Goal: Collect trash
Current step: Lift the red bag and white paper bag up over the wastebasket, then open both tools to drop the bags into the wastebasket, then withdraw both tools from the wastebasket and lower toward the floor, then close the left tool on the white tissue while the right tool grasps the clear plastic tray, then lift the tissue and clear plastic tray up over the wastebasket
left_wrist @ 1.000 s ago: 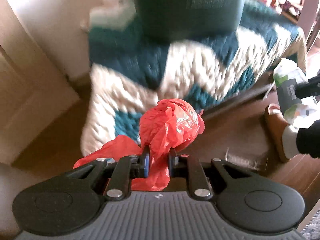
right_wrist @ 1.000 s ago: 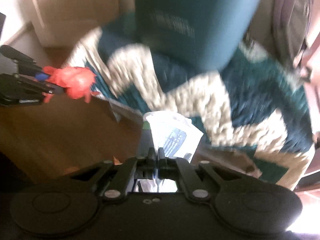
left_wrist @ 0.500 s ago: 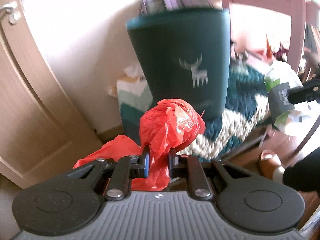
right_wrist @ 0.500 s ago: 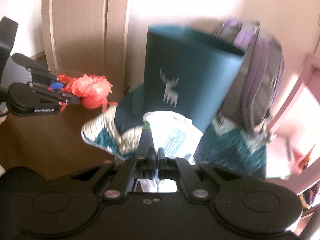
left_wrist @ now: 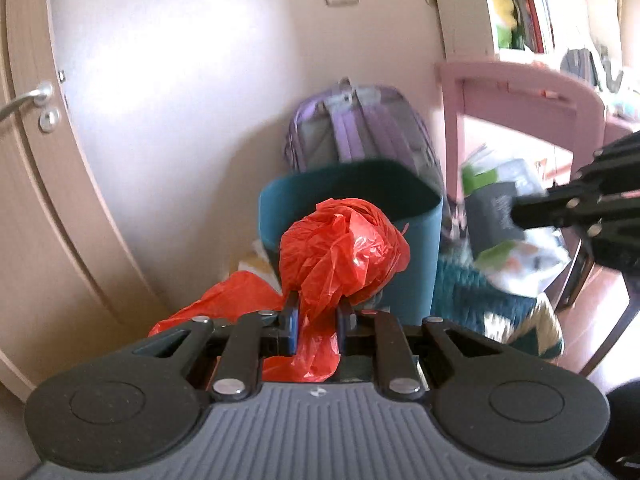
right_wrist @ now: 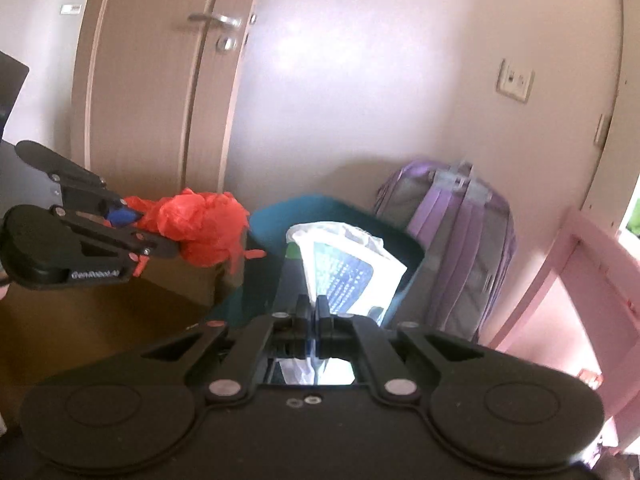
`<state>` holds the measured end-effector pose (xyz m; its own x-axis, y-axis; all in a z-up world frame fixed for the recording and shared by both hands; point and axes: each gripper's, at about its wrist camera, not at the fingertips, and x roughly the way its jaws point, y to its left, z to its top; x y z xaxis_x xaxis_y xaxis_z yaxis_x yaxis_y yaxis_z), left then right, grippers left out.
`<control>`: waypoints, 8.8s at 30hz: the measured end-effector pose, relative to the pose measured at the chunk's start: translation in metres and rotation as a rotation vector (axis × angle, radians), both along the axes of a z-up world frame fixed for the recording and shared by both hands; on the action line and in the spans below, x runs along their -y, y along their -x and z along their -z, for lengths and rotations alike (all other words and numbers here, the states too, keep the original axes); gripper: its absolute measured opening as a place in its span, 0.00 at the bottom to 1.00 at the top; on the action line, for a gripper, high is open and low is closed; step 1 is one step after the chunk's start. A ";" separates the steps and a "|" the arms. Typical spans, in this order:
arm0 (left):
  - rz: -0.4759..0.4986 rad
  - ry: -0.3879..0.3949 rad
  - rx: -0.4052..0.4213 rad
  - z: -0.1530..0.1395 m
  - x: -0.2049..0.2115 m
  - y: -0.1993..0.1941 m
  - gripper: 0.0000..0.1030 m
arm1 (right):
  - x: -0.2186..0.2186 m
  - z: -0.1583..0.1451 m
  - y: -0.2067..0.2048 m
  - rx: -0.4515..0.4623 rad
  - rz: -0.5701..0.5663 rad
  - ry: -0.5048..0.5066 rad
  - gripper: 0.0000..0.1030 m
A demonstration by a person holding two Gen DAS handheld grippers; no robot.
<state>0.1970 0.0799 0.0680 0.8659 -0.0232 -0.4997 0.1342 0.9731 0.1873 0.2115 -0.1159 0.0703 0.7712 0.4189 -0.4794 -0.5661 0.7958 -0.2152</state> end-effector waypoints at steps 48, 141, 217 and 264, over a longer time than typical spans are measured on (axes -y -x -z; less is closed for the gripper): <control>-0.086 0.300 -0.279 0.048 0.011 -0.228 0.17 | -0.037 0.056 -0.171 -0.145 0.053 0.024 0.11; 0.086 0.154 -0.964 0.535 -0.034 -0.097 0.98 | -0.016 0.544 -0.086 -0.912 0.092 0.415 0.54; 0.017 0.412 -1.101 0.584 -0.067 -0.099 0.76 | -0.017 0.621 -0.103 -1.012 0.027 0.511 0.00; 0.147 0.317 -0.958 0.488 -0.054 -0.081 0.13 | -0.023 0.480 -0.079 -0.846 0.053 0.347 0.00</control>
